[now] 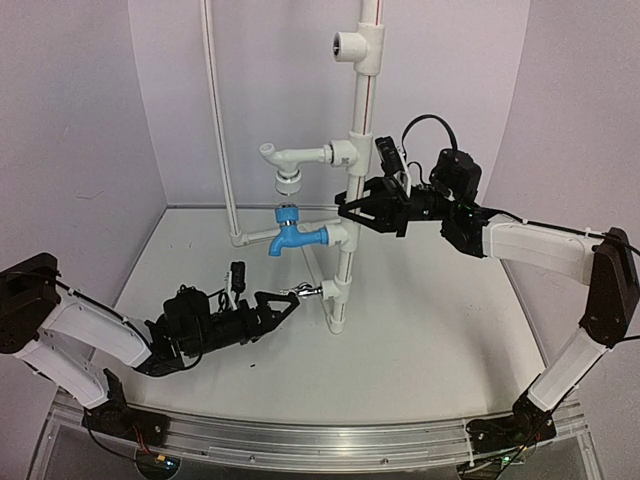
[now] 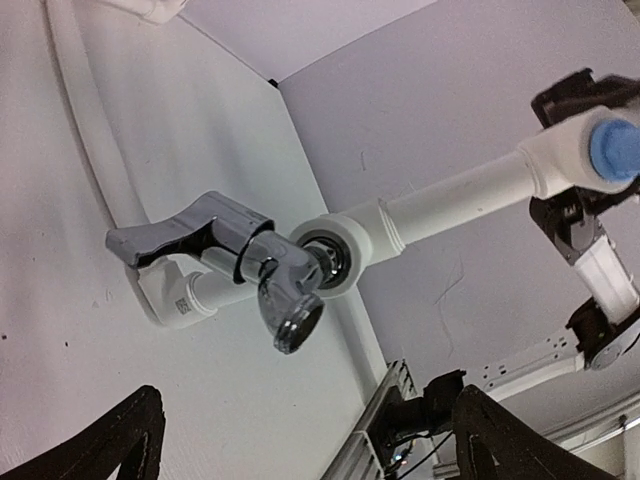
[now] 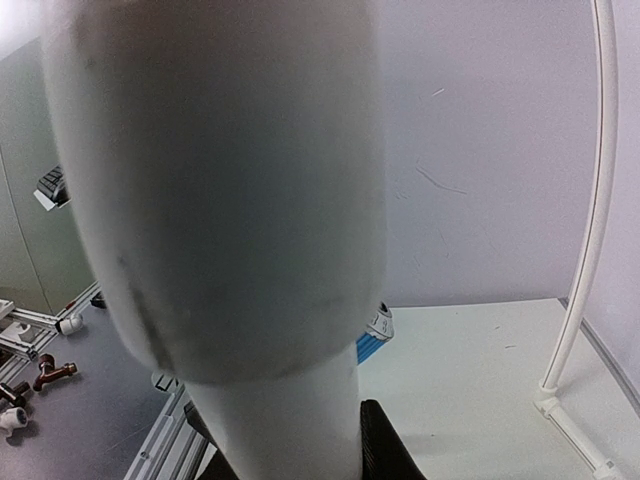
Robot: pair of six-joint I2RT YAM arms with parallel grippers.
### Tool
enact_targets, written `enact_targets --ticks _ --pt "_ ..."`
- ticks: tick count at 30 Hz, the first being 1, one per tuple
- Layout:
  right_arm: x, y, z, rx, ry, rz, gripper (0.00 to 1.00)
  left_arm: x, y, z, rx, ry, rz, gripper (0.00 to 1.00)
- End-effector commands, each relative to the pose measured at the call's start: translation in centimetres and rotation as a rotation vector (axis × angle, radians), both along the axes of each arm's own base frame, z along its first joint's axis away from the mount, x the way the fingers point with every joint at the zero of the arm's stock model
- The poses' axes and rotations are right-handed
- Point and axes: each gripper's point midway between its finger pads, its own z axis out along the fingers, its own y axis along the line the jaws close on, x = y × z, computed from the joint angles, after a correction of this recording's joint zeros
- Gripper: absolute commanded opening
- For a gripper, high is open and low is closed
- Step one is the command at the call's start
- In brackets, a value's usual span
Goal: Install the water faucets
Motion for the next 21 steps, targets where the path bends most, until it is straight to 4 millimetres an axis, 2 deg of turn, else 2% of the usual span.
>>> enact_targets --ticks 1,5,10,19,21 --pt "0.0 0.1 -3.2 -0.12 0.328 0.011 0.0 1.5 0.0 1.3 -0.179 0.247 0.068 1.0" --pt "-0.1 0.1 -3.4 -0.122 0.331 0.011 0.0 2.4 0.0 2.2 -0.293 0.341 0.082 1.0" --pt "0.0 0.1 -3.5 -0.124 0.332 0.008 0.0 2.9 -1.3 2.7 -0.37 0.442 0.016 1.0" --pt "0.1 0.1 -3.3 -0.122 0.331 0.006 0.0 3.9 -3.8 1.9 -0.502 0.552 -0.059 1.0" --pt "0.1 0.1 -3.3 -0.122 0.331 0.006 0.0 4.2 -4.2 1.9 -0.52 0.545 -0.072 0.96"
